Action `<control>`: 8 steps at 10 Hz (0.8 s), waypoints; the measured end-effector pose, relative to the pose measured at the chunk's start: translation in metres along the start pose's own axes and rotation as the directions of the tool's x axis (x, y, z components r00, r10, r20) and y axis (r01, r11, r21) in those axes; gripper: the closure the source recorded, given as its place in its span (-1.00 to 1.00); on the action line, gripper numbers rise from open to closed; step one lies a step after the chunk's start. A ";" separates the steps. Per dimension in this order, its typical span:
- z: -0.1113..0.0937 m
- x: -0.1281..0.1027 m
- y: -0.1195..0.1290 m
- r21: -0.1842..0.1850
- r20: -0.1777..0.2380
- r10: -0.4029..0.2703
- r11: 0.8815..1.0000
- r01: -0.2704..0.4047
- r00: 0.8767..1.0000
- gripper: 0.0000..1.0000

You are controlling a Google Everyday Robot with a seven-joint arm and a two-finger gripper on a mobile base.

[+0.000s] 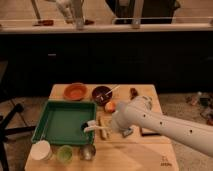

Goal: Place brush in red bowl

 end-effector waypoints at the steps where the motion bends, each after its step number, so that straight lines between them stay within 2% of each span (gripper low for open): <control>1: 0.003 -0.009 -0.009 0.012 0.012 -0.011 1.000 0.011 1.000 1.00; 5: 0.006 -0.024 -0.039 0.058 0.062 -0.015 0.998 0.011 0.998 1.00; 8: 0.021 -0.048 -0.065 0.068 0.106 -0.030 0.997 0.022 0.994 1.00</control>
